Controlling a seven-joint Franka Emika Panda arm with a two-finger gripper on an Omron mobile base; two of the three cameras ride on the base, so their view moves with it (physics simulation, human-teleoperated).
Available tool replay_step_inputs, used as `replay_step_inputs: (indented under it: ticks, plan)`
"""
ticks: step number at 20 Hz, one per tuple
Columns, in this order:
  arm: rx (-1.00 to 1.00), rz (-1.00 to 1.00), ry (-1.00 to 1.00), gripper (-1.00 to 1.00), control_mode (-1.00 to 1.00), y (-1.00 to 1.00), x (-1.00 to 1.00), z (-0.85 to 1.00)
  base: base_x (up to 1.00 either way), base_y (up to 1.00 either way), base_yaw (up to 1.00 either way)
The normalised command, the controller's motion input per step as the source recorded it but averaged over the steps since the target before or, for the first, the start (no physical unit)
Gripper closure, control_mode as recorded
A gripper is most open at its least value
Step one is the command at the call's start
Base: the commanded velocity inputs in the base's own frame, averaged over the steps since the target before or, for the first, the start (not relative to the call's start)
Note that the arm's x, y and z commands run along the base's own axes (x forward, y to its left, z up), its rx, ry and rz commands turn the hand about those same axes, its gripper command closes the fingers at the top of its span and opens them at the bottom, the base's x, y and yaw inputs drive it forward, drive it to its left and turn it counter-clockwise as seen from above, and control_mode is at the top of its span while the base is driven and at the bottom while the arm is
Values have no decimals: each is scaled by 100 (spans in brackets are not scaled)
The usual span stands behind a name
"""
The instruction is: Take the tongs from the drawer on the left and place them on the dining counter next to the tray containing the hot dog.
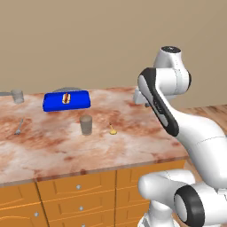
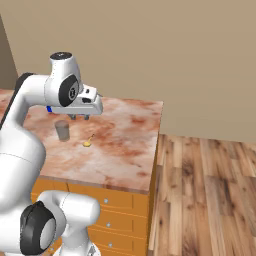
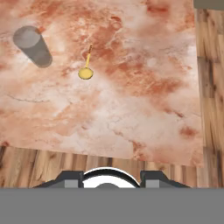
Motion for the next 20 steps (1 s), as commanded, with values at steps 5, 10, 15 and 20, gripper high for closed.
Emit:
replay_step_inputs:
  ticks: [5, 10, 15, 20]
  plan:
    - [-10, 1, 0, -100, -100, 13, -11, -25, 0, 0, 0]
    - [-19, 2, 0, -100, -100, 66, -13, -32, 0, 0, 0]
    - [-15, 5, 1, -100, -100, 70, -30, -25, 0, 0, 0]
    - [-13, 14, -2, -100, -100, 62, -41, -41, 0, 0, 0]
